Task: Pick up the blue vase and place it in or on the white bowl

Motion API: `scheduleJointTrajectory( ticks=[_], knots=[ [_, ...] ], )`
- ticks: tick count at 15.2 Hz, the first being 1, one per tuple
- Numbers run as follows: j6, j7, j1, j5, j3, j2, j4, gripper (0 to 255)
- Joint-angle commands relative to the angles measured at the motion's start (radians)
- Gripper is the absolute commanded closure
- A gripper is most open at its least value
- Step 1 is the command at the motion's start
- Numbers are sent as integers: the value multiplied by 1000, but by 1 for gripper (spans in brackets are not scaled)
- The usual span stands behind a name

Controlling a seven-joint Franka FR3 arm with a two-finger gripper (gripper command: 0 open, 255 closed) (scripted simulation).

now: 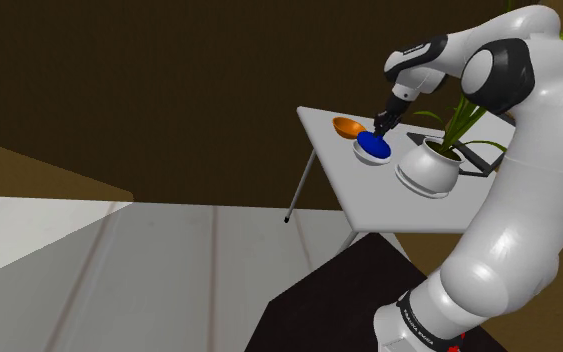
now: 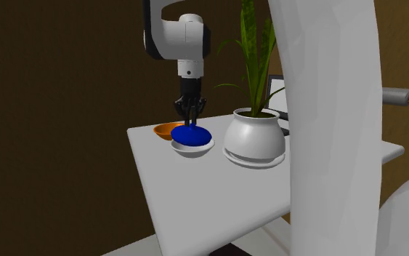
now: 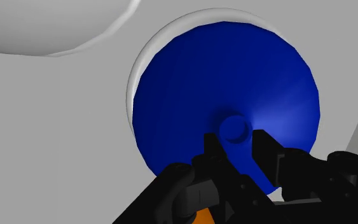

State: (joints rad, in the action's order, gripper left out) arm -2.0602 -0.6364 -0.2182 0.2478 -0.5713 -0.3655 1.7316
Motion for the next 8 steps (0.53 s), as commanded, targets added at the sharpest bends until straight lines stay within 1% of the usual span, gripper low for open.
scheduleJointTrajectory(
  ticks=[1,6,7,8],
  knots=[
    [-4,-1,-1,2,1,-3,1,255],
    [-4,-1,-1,2,1,-3,1,255],
    [-4,-1,-1,2,1,-3,1,0],
    [-4,-1,-1,2,1,-3,1,0]
  ],
)
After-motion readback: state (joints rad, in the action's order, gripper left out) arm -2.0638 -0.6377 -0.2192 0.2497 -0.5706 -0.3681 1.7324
